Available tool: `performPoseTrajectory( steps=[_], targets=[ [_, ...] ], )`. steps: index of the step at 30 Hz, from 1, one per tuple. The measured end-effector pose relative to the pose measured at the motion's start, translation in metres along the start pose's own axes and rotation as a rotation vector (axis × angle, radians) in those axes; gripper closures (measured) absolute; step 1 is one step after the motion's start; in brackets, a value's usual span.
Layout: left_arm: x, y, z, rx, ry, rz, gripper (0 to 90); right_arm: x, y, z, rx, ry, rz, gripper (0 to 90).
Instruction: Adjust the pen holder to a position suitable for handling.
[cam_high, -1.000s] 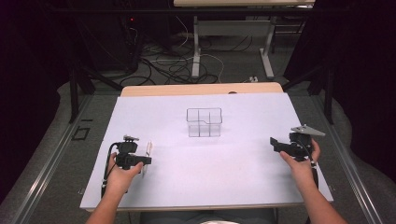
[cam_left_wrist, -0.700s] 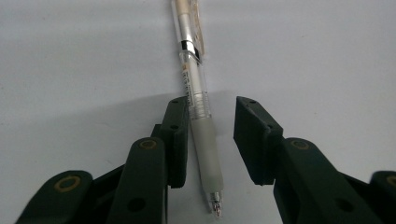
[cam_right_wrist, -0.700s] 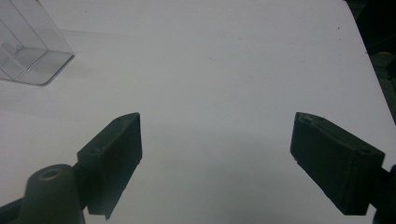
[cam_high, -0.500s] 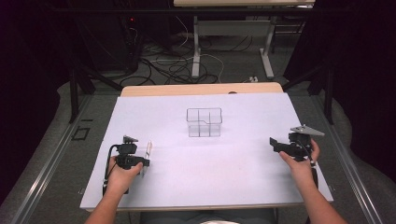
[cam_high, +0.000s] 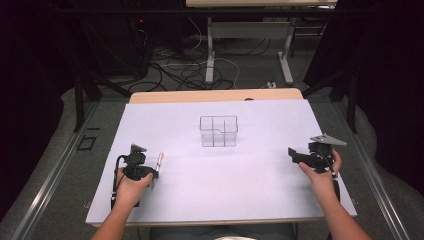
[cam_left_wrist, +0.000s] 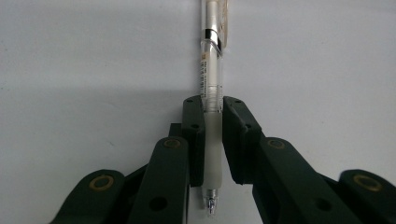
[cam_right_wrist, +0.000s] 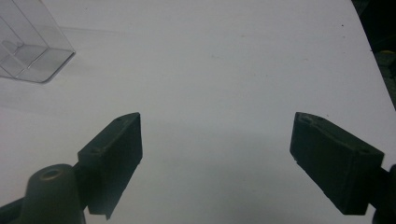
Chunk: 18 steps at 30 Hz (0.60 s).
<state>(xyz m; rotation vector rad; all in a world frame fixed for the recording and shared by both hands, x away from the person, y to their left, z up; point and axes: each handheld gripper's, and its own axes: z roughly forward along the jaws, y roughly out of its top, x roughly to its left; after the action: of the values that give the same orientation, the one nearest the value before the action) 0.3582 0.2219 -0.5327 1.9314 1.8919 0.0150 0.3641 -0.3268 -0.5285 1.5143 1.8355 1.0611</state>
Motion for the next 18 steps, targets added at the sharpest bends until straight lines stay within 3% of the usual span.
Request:
performPoseTrajectory(
  steps=[18],
  targets=[
    [0.0029, 0.002, -0.003, -0.007, -0.014, -0.003, 79.7, -0.0008, -0.0002, -0.0005, 0.0, 0.005, -0.011, 16.6]
  ],
)
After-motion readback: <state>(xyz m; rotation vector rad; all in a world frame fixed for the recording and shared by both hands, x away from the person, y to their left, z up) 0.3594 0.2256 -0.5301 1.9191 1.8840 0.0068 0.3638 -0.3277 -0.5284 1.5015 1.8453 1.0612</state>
